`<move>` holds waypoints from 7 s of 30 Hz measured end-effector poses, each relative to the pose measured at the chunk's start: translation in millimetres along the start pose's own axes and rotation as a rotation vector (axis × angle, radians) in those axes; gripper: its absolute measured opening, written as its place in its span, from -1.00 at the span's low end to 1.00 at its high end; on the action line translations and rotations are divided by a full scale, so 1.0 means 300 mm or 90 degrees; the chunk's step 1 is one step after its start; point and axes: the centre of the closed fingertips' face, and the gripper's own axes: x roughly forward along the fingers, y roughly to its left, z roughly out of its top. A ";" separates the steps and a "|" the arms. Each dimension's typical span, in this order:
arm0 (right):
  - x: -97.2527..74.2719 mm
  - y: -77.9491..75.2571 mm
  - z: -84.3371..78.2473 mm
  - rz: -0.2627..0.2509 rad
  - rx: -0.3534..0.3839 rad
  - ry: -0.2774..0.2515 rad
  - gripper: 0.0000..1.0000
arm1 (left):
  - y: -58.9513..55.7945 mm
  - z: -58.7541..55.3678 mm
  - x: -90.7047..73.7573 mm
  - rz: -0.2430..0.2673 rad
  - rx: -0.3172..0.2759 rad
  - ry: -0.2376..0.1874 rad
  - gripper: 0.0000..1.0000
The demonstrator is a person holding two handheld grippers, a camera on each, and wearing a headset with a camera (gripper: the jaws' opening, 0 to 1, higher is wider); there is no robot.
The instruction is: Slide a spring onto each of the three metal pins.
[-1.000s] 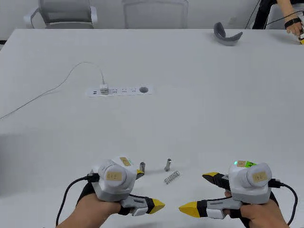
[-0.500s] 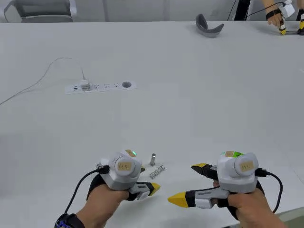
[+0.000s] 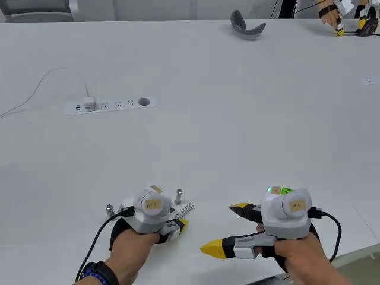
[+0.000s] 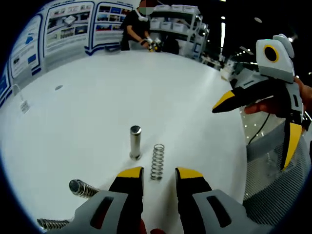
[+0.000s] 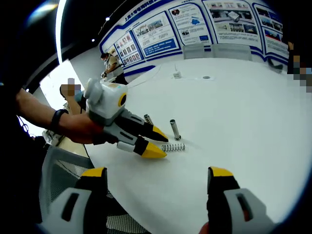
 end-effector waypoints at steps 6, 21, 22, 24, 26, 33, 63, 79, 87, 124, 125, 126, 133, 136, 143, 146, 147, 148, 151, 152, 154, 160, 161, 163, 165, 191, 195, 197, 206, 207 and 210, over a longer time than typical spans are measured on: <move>-0.002 -0.001 0.001 0.001 0.000 0.003 0.72 | -0.002 -0.002 0.023 0.002 0.015 0.000 -0.56; -0.007 0.002 -0.004 0.003 -0.003 0.010 0.71 | -0.003 -0.026 0.020 0.023 0.041 0.008 -0.78; -0.007 0.004 -0.005 0.005 -0.003 0.011 0.71 | -0.003 -0.029 0.016 0.024 0.039 0.009 -0.78; -0.005 0.011 -0.006 0.009 -0.008 0.013 0.71 | -0.009 -0.043 0.006 0.019 0.033 0.010 -0.78; -0.001 0.018 -0.008 0.012 -0.010 0.017 0.71 | -0.011 -0.056 -0.012 0.020 0.029 0.011 -0.79; 0.028 0.052 -0.012 0.030 -0.012 0.026 0.71 | -0.003 -0.103 -0.091 0.018 0.016 0.010 -0.79; 0.205 0.271 0.037 0.158 -0.055 0.066 0.60 | 0.102 -0.241 -0.460 0.032 -0.004 -0.014 -0.79; 0.260 0.361 0.095 0.226 -0.050 0.062 0.42 | 0.119 -0.214 -0.595 0.040 0.016 -0.042 -0.79; 0.301 0.401 0.157 0.267 -0.013 0.038 0.32 | 0.092 -0.205 -0.620 0.034 0.032 -0.049 -0.79; 0.331 0.544 0.225 0.418 0.072 0.056 -0.69 | -0.002 -0.121 -0.639 -0.025 0.136 -0.066 -0.80; 0.330 0.546 0.227 0.420 0.073 0.055 -0.71 | -0.001 -0.119 -0.639 -0.026 0.136 -0.066 -0.80; 0.328 0.548 0.230 0.423 0.075 0.054 -0.72 | 0.000 -0.118 -0.641 -0.029 0.137 -0.066 -0.80; 0.327 0.554 0.242 0.433 0.084 0.046 -0.75 | 0.007 -0.112 -0.639 -0.034 0.144 -0.064 -0.80; 0.324 0.555 0.239 0.437 0.082 0.049 -0.75 | 0.002 -0.112 -0.640 -0.038 0.143 -0.064 -0.80; 0.306 0.561 0.239 0.433 0.062 0.059 -0.76 | -0.008 -0.109 -0.635 -0.059 0.134 -0.066 -0.80; 0.292 0.559 0.249 0.425 0.016 0.074 -0.76 | -0.016 -0.091 -0.636 -0.083 0.124 -0.073 -0.80; 0.287 0.560 0.253 0.422 -0.004 0.081 -0.76 | -0.018 -0.086 -0.636 -0.090 0.120 -0.076 -0.81; 0.282 0.561 0.256 0.419 -0.025 0.089 -0.76 | -0.020 -0.081 -0.635 -0.097 0.116 -0.079 -0.81; 0.265 0.565 0.271 0.412 -0.116 0.117 -0.76 | -0.028 -0.060 -0.634 -0.121 0.103 -0.095 -0.81; 0.262 0.564 0.273 0.412 -0.136 0.123 -0.76 | -0.029 -0.056 -0.632 -0.125 0.098 -0.097 -0.81; 0.256 0.558 0.276 0.404 -0.176 0.144 -0.76 | -0.030 -0.044 -0.626 -0.127 0.098 -0.100 -0.81; 0.215 0.559 0.291 0.406 -0.289 0.187 -0.76 | -0.066 -0.002 -0.616 -0.153 0.104 -0.117 -0.81; 0.208 0.556 0.287 0.405 -0.319 0.200 -0.76 | -0.073 0.004 -0.613 -0.160 0.106 -0.117 -0.81; 0.199 0.555 0.282 0.402 -0.352 0.217 -0.76 | -0.082 0.009 -0.608 -0.168 0.111 -0.118 -0.81; 0.192 0.555 0.277 0.399 -0.388 0.237 -0.76 | -0.092 0.014 -0.604 -0.176 0.114 -0.118 -0.81; 0.173 0.552 0.222 0.407 -0.548 0.330 -0.75 | -0.134 0.014 -0.590 -0.211 0.136 -0.115 -0.81; 0.173 0.550 0.226 0.399 -0.552 0.324 -0.76 | -0.129 0.016 -0.587 -0.205 0.141 -0.120 -0.79; 0.173 0.546 0.231 0.395 -0.553 0.319 -0.76 | -0.127 0.020 -0.587 -0.202 0.144 -0.123 -0.78; 0.150 0.510 0.233 0.382 -0.533 0.314 -0.76 | -0.092 0.010 -0.592 -0.175 0.132 -0.128 -0.57; 0.148 0.503 0.233 0.379 -0.531 0.314 -0.76 | -0.085 0.005 -0.592 -0.168 0.129 -0.128 -0.56; 0.140 0.484 0.228 0.372 -0.516 0.315 -0.76 | -0.071 -0.011 -0.596 -0.160 0.119 -0.125 -0.52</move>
